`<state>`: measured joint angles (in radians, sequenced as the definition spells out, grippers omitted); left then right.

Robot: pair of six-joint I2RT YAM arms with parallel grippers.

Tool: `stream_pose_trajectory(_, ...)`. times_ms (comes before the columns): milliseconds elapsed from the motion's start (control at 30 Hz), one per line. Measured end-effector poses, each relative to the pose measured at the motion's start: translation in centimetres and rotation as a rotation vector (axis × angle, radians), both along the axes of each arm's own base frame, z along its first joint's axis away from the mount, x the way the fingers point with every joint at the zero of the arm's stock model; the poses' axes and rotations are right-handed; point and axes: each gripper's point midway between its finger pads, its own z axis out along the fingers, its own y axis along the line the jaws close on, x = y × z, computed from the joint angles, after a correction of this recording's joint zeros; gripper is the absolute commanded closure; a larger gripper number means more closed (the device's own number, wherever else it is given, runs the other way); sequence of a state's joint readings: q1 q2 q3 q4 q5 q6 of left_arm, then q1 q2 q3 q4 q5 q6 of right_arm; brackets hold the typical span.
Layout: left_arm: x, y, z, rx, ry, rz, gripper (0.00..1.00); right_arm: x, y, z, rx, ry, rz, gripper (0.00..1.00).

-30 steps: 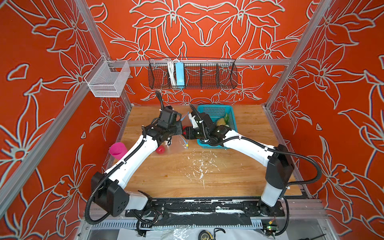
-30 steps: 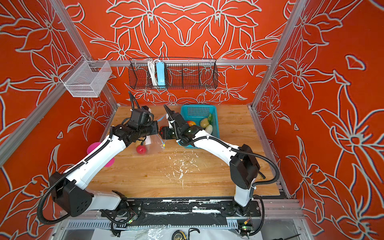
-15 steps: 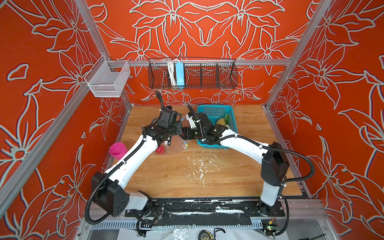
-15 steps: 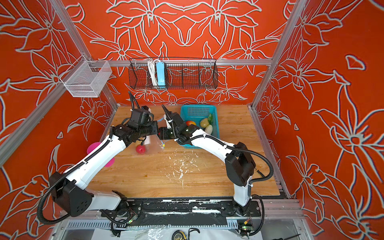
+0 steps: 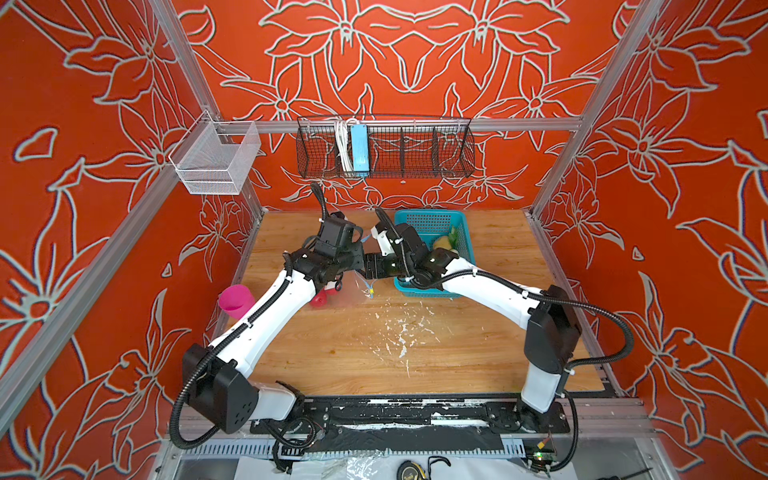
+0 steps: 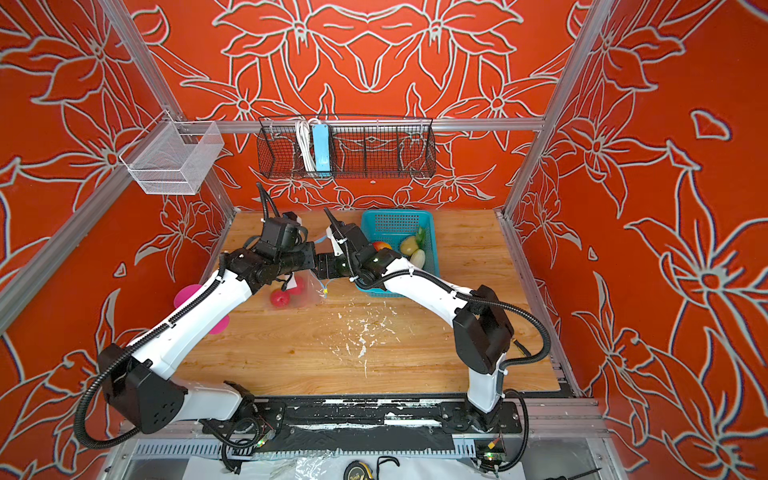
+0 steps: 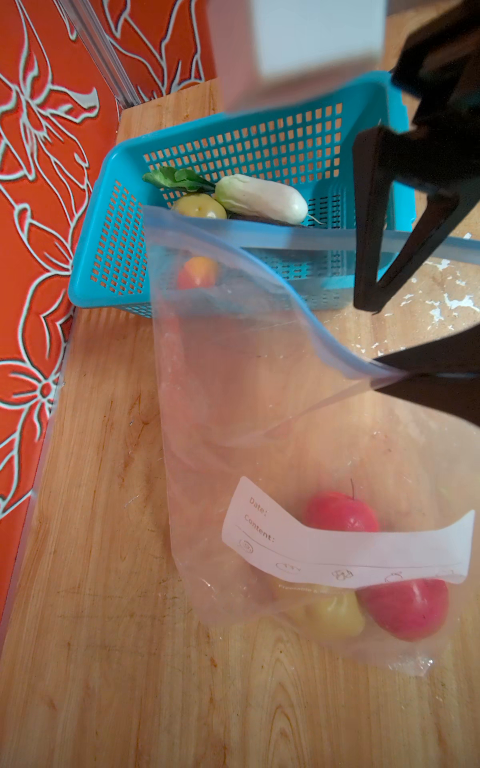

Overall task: Place the food in the zip-top bag and seal the zipper
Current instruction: 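Withdraw the right gripper from the bag back over the basket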

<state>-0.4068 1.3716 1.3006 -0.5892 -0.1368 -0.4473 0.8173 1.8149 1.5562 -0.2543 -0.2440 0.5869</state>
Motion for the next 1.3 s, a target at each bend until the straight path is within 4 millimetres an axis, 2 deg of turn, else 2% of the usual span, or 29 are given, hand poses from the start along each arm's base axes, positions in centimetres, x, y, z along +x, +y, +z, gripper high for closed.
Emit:
stream_pose_trajectory(300,0.0,0.1,0.0,0.006,-0.002,0.005,1.00,-0.2,-1.2,2.7,0.001,-0.068,-0.013,0.17)
stream_pose_trajectory(333,0.0,0.1,0.0,0.006,-0.002,0.005,1.00,-0.2,-1.2,2.9,0.002,-0.073,-0.015,0.07)
stream_pose_trajectory(367,0.0,0.1,0.0,0.007,-0.001,0.005,1.00,-0.1,-1.4,3.0,0.001,-0.076,-0.025,0.02)
stream_pose_trajectory(633,0.0,0.2,0.1,0.007,-0.004,0.006,1.00,0.2,-4.0,2.7,-0.038,-0.094,-0.095,0.02)
stream_pose_trajectory(933,0.0,0.1,0.1,0.006,-0.004,0.005,1.00,0.3,-6.2,4.4,-0.033,-0.140,-0.162,0.02)
stream_pose_trajectory(1300,0.0,0.1,0.1,0.005,-0.003,0.004,1.00,1.0,-9.1,2.7,-0.106,-0.126,-0.251,0.02)
